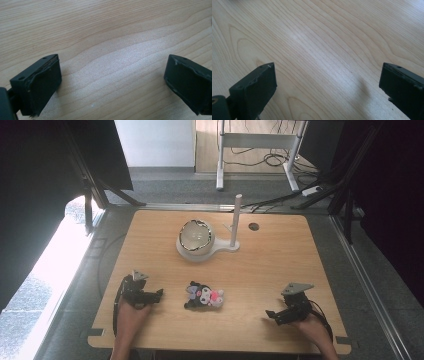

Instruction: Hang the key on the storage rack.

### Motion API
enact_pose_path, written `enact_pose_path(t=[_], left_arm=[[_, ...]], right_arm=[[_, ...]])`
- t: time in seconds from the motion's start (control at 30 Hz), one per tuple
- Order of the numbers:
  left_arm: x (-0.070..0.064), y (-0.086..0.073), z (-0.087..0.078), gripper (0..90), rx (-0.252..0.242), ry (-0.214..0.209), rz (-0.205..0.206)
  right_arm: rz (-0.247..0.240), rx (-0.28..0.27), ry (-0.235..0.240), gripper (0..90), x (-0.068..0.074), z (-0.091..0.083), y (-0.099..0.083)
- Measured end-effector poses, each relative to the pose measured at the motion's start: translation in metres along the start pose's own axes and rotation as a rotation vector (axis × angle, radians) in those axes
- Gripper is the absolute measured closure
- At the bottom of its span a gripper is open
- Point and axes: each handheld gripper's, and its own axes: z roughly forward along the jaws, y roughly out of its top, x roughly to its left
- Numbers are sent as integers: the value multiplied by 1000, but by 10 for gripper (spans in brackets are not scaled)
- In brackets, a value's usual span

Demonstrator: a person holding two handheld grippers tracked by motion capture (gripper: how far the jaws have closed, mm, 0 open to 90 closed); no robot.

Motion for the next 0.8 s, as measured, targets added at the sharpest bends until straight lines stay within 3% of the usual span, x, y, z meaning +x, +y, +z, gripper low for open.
enact_pose_path(t=[0.8], left_arm=[[0, 0, 0, 11, 0, 0, 0]], right_arm=[[-98, 57, 71, 19, 10, 13, 40]])
